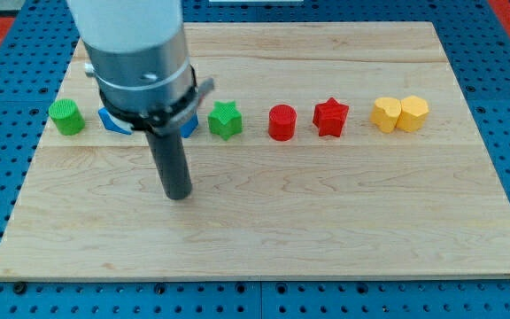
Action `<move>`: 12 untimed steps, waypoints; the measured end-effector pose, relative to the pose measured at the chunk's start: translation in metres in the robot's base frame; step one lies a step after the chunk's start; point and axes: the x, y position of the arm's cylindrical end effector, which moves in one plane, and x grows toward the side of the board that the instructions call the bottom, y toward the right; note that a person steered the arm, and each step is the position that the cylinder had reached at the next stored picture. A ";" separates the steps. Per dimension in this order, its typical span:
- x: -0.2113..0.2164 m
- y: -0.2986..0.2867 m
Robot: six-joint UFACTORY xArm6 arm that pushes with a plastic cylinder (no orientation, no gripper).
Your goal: Push the blue cube into the green star
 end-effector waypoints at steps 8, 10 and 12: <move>-0.106 -0.023; -0.106 0.090; -0.094 0.156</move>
